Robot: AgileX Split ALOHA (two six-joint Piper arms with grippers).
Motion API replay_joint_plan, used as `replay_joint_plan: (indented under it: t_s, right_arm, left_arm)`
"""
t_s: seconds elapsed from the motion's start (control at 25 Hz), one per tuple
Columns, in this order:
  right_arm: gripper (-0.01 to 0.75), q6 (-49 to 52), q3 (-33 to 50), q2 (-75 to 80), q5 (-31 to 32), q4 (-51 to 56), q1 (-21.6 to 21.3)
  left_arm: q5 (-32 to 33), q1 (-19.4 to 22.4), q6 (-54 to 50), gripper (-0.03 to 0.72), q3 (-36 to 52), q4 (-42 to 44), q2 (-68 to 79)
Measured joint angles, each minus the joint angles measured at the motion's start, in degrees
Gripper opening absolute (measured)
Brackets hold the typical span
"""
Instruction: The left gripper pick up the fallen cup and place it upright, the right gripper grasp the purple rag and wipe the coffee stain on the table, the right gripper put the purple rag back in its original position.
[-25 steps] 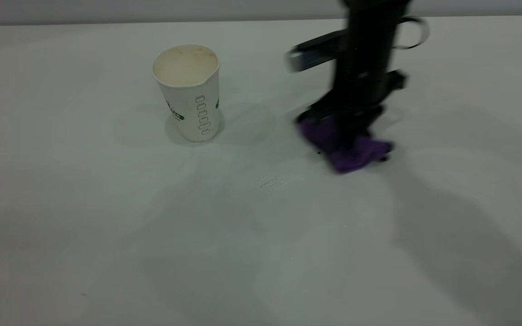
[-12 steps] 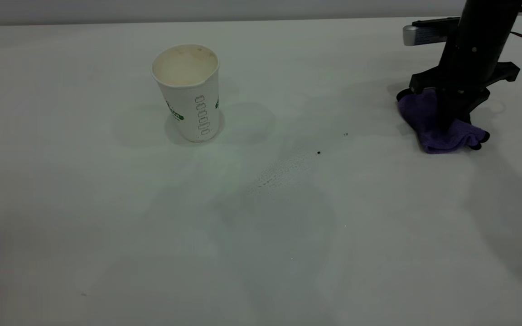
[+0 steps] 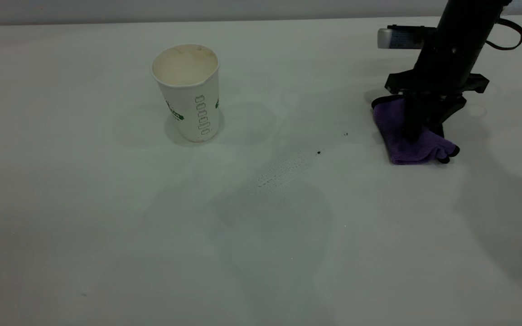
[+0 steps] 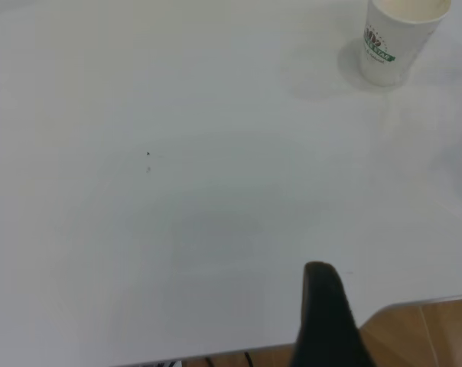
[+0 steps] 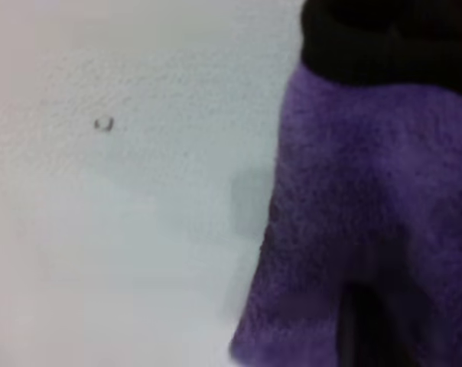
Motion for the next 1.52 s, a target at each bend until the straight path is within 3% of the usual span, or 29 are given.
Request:
replay_joint_plan:
  t_s: [0.12, 0.24, 0.68, 1.52]
  right_arm:
    - [0.443, 0.49, -4.85, 0.18, 8.38, 0.0, 0.0]
    - [0.504, 1.08, -10.46, -0.08, 11.92, 0.06, 0.05]
    - [0.514, 5.24, -9.64, -21.12, 13.44, -0.74, 0.07]
    - [0.479, 12.03, 55.83, -81.86, 14.43, -8.26, 0.07]
  left_arm:
    - [0.0, 0.0, 0.0, 0.519, 0.0, 0.0, 0.0]
    - [0.0, 0.0, 0.0, 0.519, 0.0, -0.05, 0.0]
    - [0.0, 0.0, 0.0, 0.519, 0.0, -0.48, 0.0]
    - [0.0, 0.0, 0.0, 0.519, 0.0, -0.55, 0.0]
